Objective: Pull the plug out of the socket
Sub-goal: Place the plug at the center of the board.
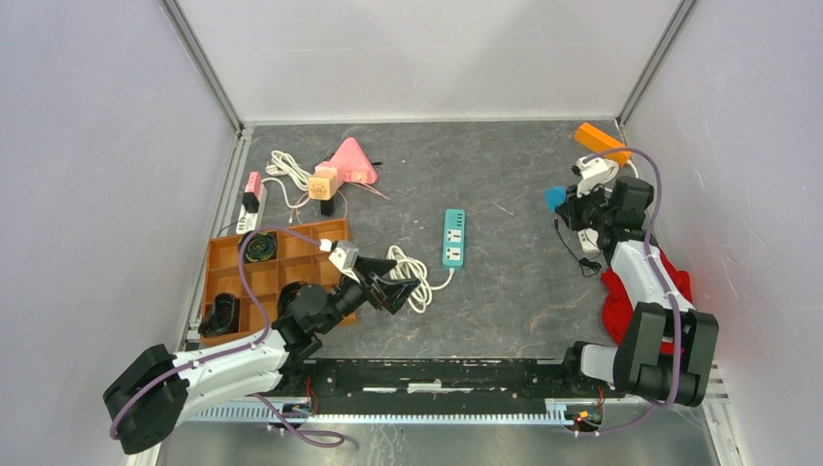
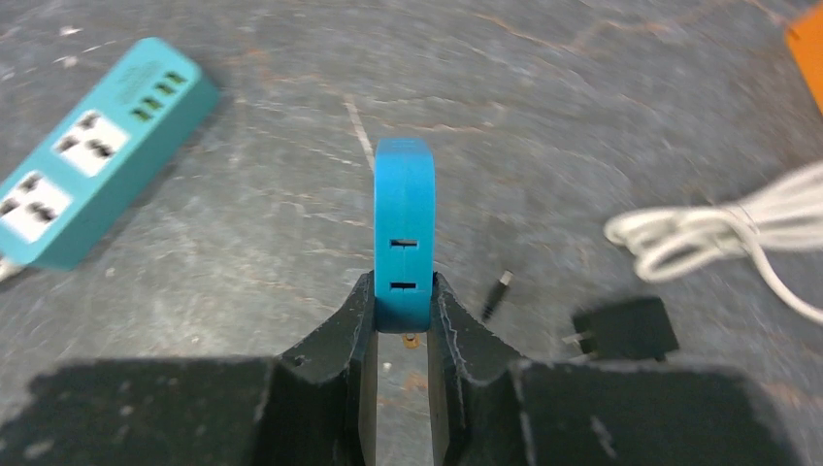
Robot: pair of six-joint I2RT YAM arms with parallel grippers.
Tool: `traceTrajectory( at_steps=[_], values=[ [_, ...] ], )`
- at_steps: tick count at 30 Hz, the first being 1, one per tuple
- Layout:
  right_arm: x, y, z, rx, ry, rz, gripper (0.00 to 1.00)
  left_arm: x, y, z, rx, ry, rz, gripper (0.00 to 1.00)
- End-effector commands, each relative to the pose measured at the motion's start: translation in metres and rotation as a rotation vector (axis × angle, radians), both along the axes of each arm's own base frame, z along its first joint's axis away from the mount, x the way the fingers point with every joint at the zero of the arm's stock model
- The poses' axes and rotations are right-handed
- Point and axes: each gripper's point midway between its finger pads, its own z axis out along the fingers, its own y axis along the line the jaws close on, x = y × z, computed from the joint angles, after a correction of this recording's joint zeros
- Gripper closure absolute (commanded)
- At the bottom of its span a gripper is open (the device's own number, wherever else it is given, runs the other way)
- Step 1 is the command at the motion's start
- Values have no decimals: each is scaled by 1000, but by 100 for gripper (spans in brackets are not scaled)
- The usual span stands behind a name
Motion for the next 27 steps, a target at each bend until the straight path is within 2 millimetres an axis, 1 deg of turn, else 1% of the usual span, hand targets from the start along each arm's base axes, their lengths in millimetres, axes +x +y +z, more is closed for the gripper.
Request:
traceTrajectory(
  at_steps=[1, 3, 7, 11, 13, 17, 20, 23, 25, 27],
  values=[
    [14, -42, -2, 33, -12, -209, 100, 3, 2, 6, -38, 1, 21, 0],
    [15, -54, -8, 65, 5, -261, 100, 3, 1, 4, -31, 3, 17, 0],
    [20, -64, -22, 181, 61, -312, 100, 2, -1, -3, -20, 11, 7, 0],
    [24, -76, -30, 303, 109, -382, 100, 1, -2, -14, -8, 37, 1, 0],
    [23, -83, -34, 309, 116, -401, 100, 1, -1, -19, -3, 46, 2, 0],
    [23, -97, -33, 271, 97, -450, 100, 3, -1, -25, 15, 56, 10, 0],
    [26, -99, -31, 271, 94, -453, 100, 7, 0, -28, 36, 62, 33, 0],
    [28, -99, -36, 267, 114, -445, 99, 13, 2, -27, 54, 70, 61, 0],
    [28, -94, -41, 288, 136, -418, 98, 15, 2, -24, 59, 70, 69, 0],
    [28, -85, -46, 323, 162, -377, 98, 18, 2, -23, 68, 73, 75, 0]
  ],
)
